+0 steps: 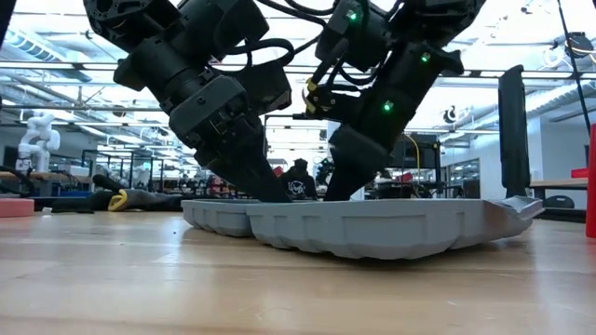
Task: Prefit tool cases
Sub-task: Remove the red terminal block from the gray prefit tools case
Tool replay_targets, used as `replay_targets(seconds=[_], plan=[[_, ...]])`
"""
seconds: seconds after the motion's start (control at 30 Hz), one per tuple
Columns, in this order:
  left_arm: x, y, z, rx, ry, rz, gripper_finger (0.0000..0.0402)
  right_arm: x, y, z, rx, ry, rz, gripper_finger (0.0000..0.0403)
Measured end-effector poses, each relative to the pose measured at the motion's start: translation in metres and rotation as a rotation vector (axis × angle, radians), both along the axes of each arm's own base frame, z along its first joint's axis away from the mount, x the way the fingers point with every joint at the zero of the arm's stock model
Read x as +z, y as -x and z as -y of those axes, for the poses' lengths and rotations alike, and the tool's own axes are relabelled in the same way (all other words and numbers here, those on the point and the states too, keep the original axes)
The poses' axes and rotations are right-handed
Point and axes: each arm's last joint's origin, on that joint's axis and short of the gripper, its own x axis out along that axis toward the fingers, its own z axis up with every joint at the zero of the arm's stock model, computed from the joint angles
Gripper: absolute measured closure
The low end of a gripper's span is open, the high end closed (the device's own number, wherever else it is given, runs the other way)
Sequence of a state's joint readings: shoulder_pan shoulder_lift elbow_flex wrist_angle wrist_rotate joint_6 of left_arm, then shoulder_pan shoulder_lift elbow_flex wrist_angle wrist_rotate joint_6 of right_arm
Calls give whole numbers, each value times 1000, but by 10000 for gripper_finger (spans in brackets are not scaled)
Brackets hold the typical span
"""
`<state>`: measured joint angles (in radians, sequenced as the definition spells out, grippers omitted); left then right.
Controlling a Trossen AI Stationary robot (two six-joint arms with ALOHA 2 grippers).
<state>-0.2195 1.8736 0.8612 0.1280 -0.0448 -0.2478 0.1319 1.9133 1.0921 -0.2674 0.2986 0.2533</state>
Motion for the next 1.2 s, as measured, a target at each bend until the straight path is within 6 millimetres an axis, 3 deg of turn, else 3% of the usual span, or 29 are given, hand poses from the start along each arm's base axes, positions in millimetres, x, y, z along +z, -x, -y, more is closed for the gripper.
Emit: replay_targets(seconds=[0.3,0.47,0.67,0.87,1.2], plan=[[0,0,0,-21,-25,8,402,1,5,5,36,-83,-58,403],[0,0,0,-32,-33,8,402,1,5,15,44,-228,-80,403],[0,-1,0,-112,-97,21,402,15,7,16,116,-181,-42,403],[1,-3,-6,-161,-133,47,402,27,10,37,135,-147,-27,403],[1,-5,-13,-146,-123,49,402,10,7,48,176,-237,-82,403]])
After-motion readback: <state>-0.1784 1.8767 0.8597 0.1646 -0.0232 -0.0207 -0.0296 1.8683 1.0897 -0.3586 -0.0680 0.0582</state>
